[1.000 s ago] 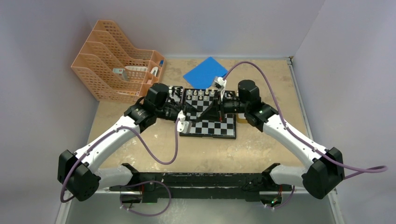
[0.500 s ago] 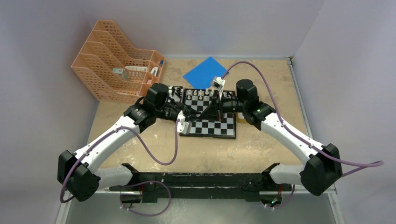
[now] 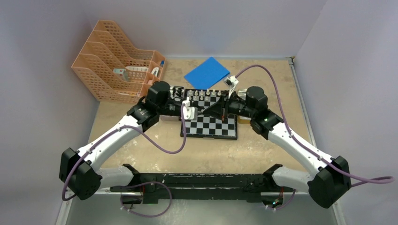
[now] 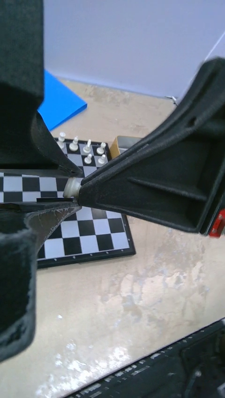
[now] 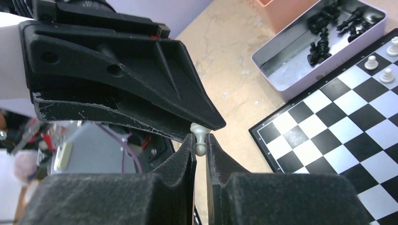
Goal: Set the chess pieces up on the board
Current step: Place the chess piece on the chessboard.
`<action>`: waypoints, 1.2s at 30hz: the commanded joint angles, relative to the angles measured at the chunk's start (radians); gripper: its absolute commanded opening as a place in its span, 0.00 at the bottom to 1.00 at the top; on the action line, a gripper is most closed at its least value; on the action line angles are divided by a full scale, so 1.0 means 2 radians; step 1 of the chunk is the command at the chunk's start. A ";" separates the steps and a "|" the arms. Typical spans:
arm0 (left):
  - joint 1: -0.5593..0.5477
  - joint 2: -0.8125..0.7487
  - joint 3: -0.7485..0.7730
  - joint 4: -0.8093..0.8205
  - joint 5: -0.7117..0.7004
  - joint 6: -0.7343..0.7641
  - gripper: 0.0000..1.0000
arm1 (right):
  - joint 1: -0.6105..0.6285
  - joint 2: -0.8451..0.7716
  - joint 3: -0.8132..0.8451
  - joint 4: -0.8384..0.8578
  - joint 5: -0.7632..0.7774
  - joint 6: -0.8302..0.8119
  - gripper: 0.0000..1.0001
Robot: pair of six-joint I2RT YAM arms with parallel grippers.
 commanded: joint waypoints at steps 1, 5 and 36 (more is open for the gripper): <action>-0.006 0.009 -0.016 0.082 -0.001 -0.173 0.00 | 0.003 -0.036 -0.017 0.138 0.063 0.088 0.10; -0.006 0.007 -0.029 0.142 -0.025 -0.276 0.00 | 0.003 -0.044 -0.032 0.195 0.084 0.120 0.10; -0.006 -0.088 -0.060 -0.006 -0.109 -0.292 0.71 | 0.003 0.097 0.074 0.019 0.377 -0.042 0.05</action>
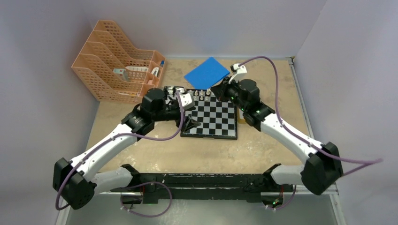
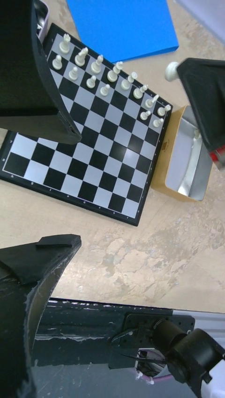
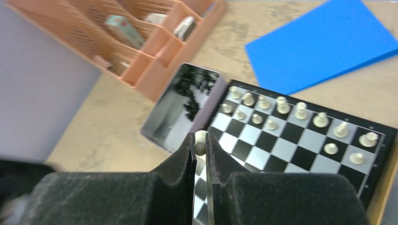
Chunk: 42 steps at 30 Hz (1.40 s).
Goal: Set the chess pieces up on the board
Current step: Place the chess piece on the chessboard.
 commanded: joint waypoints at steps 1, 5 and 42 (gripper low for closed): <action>-0.002 -0.057 -0.011 -0.050 -0.006 0.040 0.73 | 0.001 0.071 0.055 -0.027 0.081 -0.041 0.05; -0.001 -0.111 -0.044 -0.058 -0.035 0.047 0.87 | 0.001 0.137 0.092 -0.039 0.099 -0.043 0.05; -0.002 -0.199 -0.120 -0.044 -0.108 0.053 0.96 | -0.009 0.345 0.203 -0.116 0.174 -0.016 0.06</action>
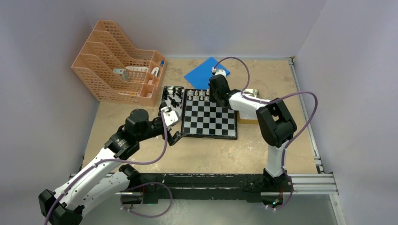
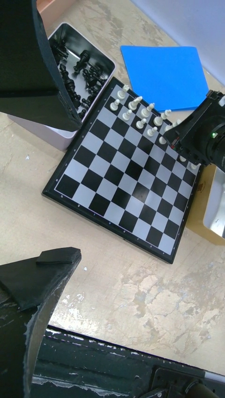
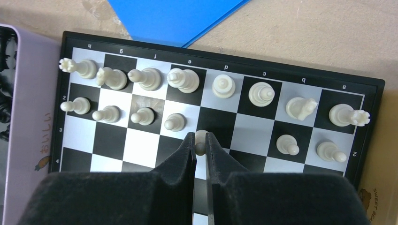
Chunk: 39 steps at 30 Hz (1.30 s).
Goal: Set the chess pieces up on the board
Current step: Place the chess piece on the chessboard.
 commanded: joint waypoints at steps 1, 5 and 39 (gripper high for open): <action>-0.002 0.000 0.002 0.012 0.005 0.007 0.96 | -0.003 0.001 0.023 -0.001 0.018 0.008 0.06; -0.002 0.000 0.002 0.010 0.005 0.007 0.96 | -0.006 0.004 0.025 -0.005 0.017 0.010 0.06; -0.001 -0.003 0.002 0.010 0.004 0.008 0.96 | -0.011 0.036 0.053 -0.037 0.016 0.010 0.15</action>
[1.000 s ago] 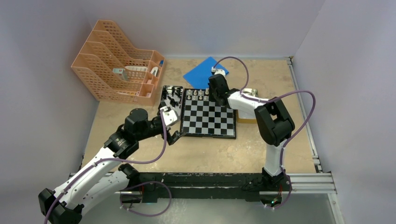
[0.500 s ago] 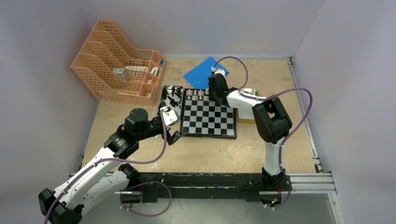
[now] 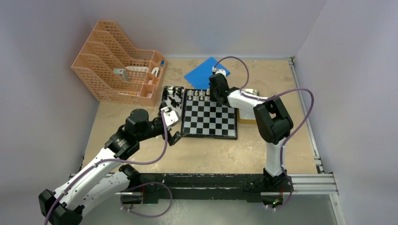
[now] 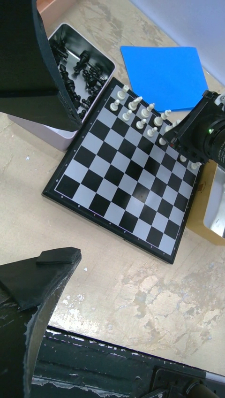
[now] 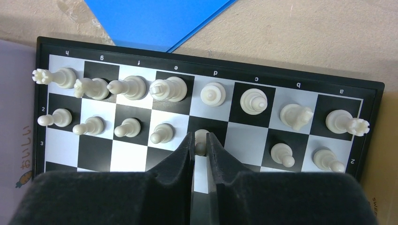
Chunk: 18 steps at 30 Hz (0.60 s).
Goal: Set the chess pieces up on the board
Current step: Place the chess piece on the chessboard.
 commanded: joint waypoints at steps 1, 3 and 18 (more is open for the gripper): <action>-0.001 -0.004 0.002 0.009 0.004 0.006 0.96 | -0.002 0.006 0.025 -0.016 0.013 0.006 0.16; -0.002 -0.005 0.002 0.010 0.004 0.006 0.96 | -0.002 0.008 0.027 -0.018 0.014 0.006 0.17; -0.001 -0.005 0.002 0.009 0.004 0.007 0.96 | -0.002 0.011 0.036 -0.027 0.017 0.007 0.21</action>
